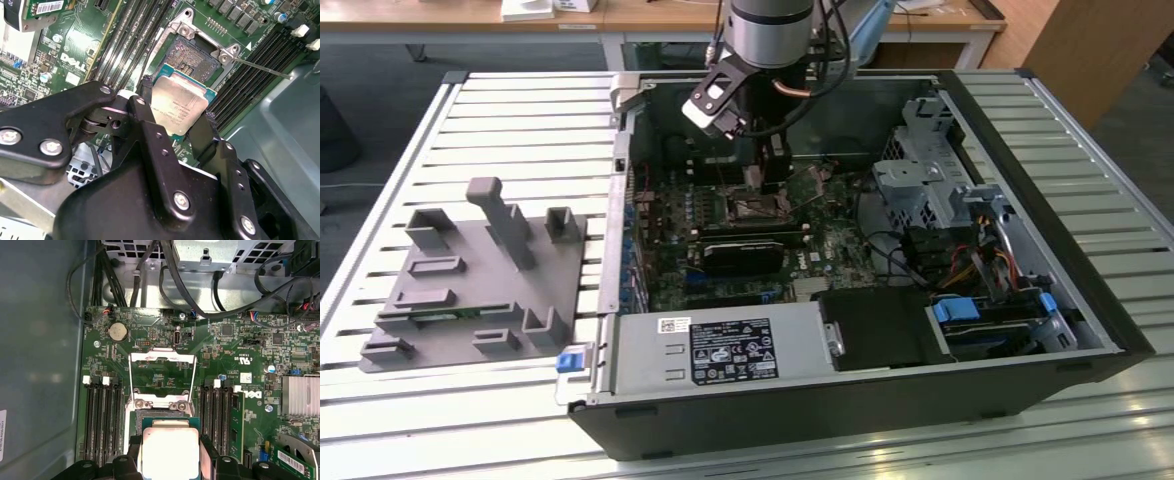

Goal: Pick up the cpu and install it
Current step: 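Place the cpu into insertion slot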

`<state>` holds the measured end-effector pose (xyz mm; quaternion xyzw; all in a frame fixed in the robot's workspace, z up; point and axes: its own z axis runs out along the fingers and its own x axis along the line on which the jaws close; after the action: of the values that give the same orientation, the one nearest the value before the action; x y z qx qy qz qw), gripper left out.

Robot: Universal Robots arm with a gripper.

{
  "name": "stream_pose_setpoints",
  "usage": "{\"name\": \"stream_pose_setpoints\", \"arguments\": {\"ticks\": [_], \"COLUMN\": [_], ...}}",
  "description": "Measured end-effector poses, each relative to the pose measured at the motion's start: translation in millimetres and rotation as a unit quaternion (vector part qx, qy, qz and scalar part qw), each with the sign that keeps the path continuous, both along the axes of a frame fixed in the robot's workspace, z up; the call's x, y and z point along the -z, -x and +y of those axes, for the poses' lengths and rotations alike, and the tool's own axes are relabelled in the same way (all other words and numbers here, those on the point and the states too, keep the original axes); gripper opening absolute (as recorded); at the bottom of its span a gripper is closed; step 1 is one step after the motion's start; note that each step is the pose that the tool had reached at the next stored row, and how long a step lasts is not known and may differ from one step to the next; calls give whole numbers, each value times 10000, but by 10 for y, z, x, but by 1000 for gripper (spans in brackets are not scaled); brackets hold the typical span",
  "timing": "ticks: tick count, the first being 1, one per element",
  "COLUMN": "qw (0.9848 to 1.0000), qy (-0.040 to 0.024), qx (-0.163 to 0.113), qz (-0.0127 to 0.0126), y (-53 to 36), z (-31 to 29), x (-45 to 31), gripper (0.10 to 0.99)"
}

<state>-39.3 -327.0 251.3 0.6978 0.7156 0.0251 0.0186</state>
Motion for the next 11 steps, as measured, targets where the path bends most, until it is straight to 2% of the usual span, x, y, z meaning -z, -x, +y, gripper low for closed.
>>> {"name": "stream_pose_setpoints", "arguments": {"ticks": [11], "qw": [10000], "qy": [0], "qx": [0], "qz": [0], "y": [0], "z": [0], "x": [21], "gripper": [541]}}
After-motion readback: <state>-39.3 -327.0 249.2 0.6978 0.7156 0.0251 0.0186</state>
